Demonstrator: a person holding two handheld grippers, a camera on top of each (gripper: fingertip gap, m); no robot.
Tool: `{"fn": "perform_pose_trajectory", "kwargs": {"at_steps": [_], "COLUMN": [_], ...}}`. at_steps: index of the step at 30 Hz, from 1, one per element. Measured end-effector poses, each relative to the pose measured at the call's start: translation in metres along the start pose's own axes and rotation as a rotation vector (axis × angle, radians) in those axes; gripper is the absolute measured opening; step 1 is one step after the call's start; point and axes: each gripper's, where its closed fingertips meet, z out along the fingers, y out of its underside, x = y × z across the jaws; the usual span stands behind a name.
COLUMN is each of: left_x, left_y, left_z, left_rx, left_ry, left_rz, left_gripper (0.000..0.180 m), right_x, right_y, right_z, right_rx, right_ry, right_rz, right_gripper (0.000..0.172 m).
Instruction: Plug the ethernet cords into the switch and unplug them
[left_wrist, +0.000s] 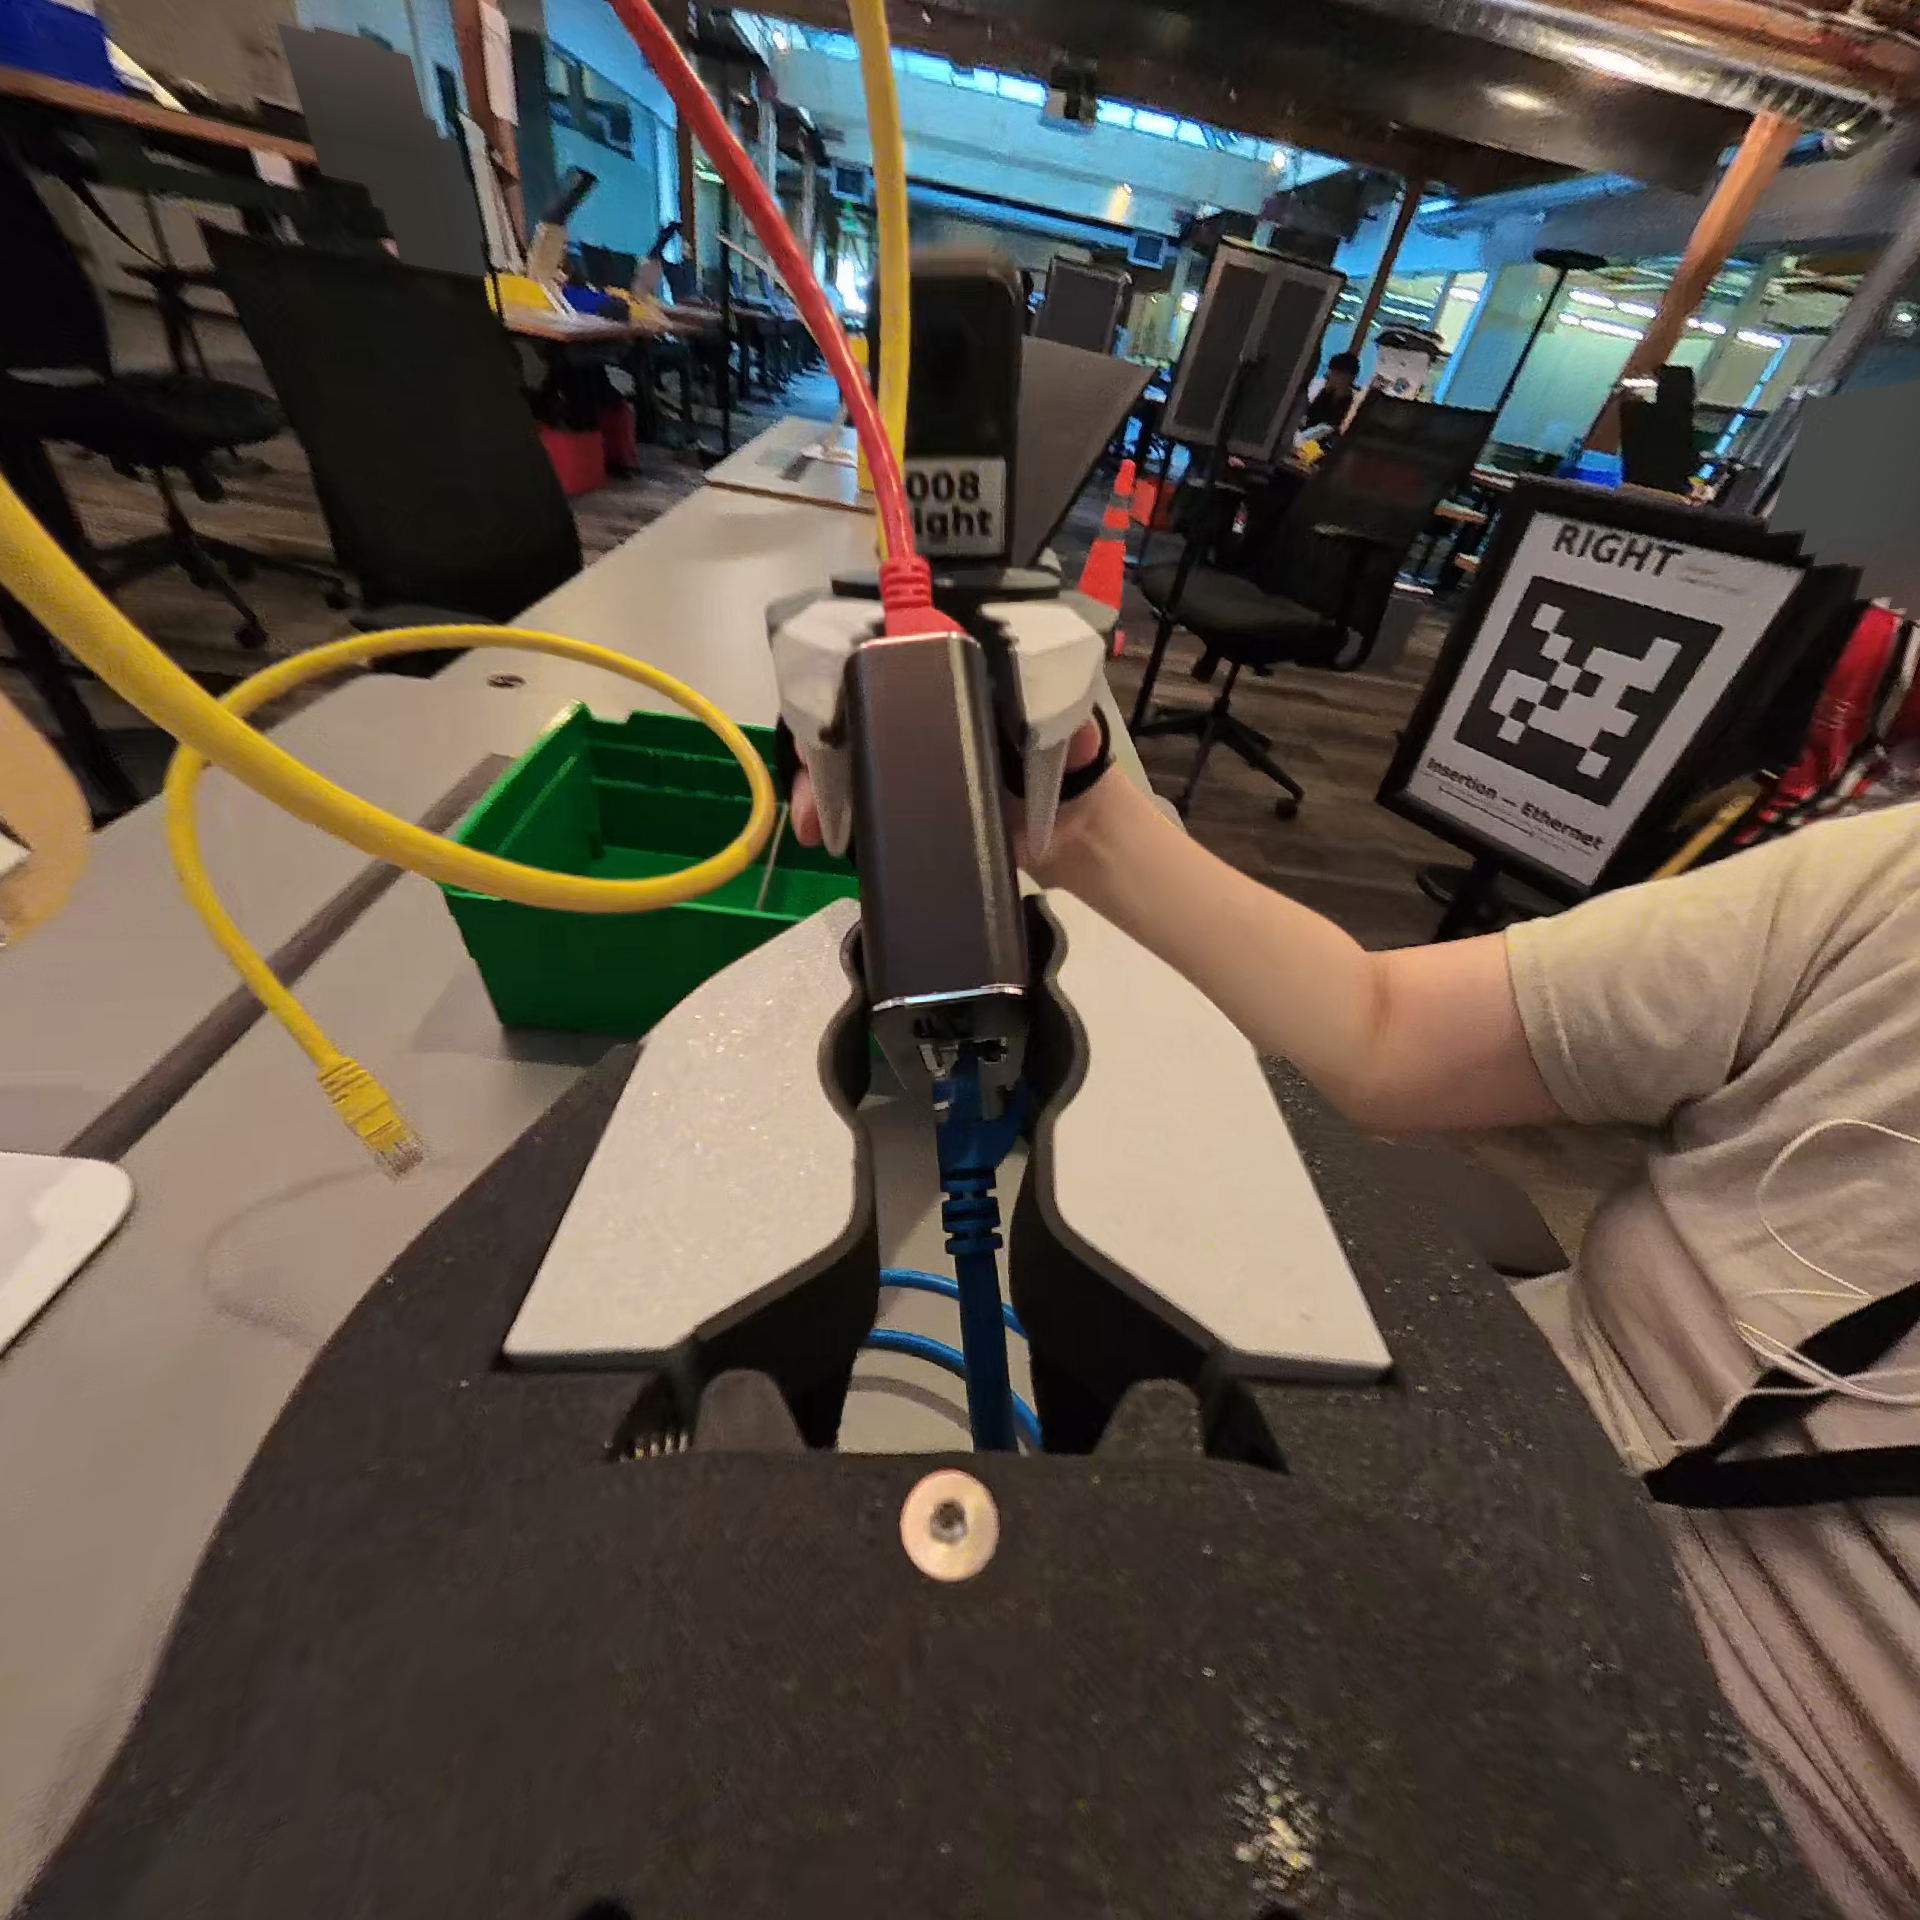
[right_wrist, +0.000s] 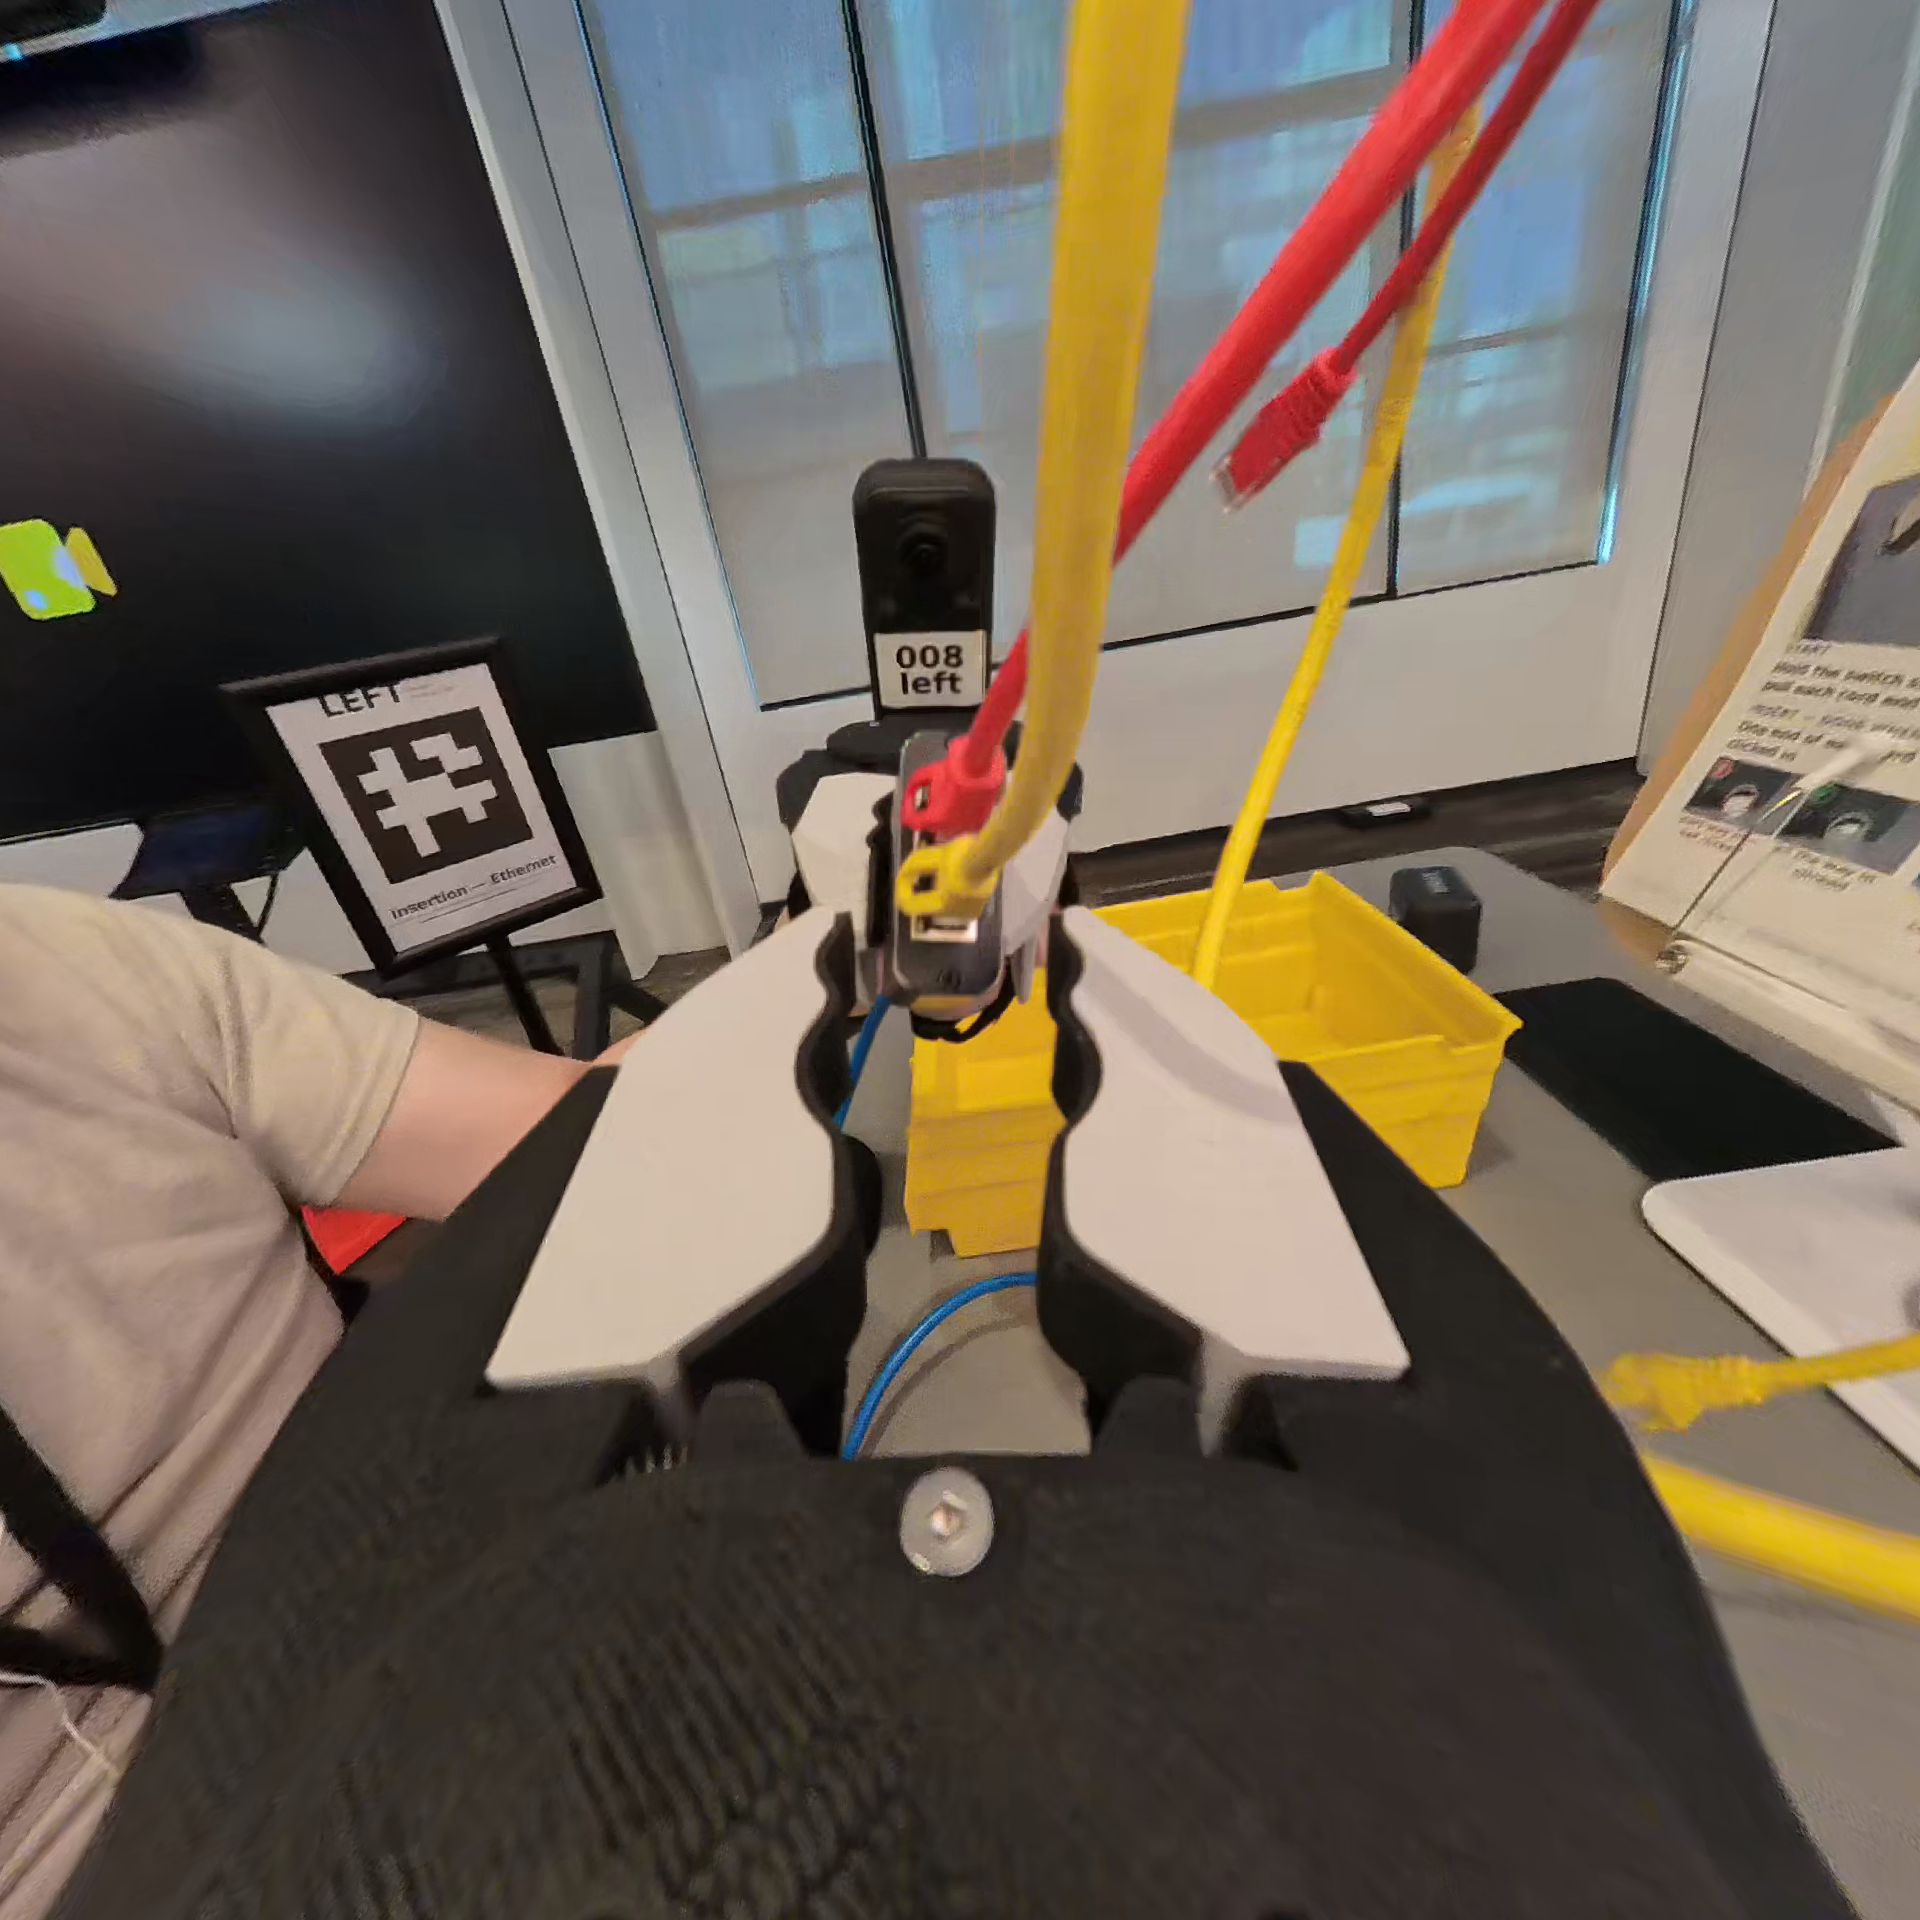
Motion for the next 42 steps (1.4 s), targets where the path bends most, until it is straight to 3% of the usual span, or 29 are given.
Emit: {"fn": "perform_pose_trajectory", "kwargs": {"at_steps": [5, 7, 14, 18, 21, 24, 26, 29, 36, 39, 42], "left_x": [-0.002, -0.004, -0.005, -0.004, -0.004, -0.012, -0.016, -0.019, -0.023, -0.022, -0.023], "left_y": [-0.009, -0.01, -0.012, -0.007, -0.01, -0.018, -0.013, 0.002, 0.019, 0.024, 0.028], "left_z": [-0.003, -0.001, -0.005, -0.008, -0.015, -0.026, -0.03, -0.029, -0.017, -0.008, 0.003], "left_rx": [0.063, 0.075, 0.103, 0.057, 0.065, 0.111, 0.08, -0.012, -0.114, -0.134, -0.147], "left_ry": [-0.023, -0.046, -0.012, 0.001, 0.002, -0.057, -0.072, -0.065, -0.1, -0.091, -0.095], "left_rz": [0.003, 0.021, -0.027, -0.026, -0.028, -0.025, -0.056, -0.108, -0.084, -0.083, -0.07], "left_gripper": [0.025, 0.026, 0.027, 0.029, 0.04, 0.029, 0.022, 0.026, 0.023, 0.023, 0.023], "right_x": [0.005, 0.002, 0.004, 0.003, 0.008, 0.012, 0.013, 0.015, 0.018, 0.014, 0.018], "right_y": [0.019, 0.016, 0.014, 0.018, 0.018, 0.021, 0.021, 0.022, 0.016, 0.021, 0.034], "right_z": [0.025, 0.03, 0.032, 0.032, 0.03, 0.026, 0.026, 0.026, 0.022, 0.027, 0.029], "right_rx": [-0.039, 0.017, 0.101, 0.088, 0.084, 0.055, 0.057, 0.053, 0.097, 0.036, -0.068], "right_ry": [-0.019, -0.069, -0.138, -0.158, -0.112, -0.083, -0.075, -0.061, -0.043, -0.055, 0.009], "right_rz": [0.111, 0.166, 0.249, 0.244, 0.204, 0.18, 0.173, 0.171, 0.204, 0.234, 0.185], "right_gripper": [0.036, 0.027, 0.027, 0.023, 0.023, 0.023, 0.023, 0.023, 0.024, 0.035, 0.026]}}
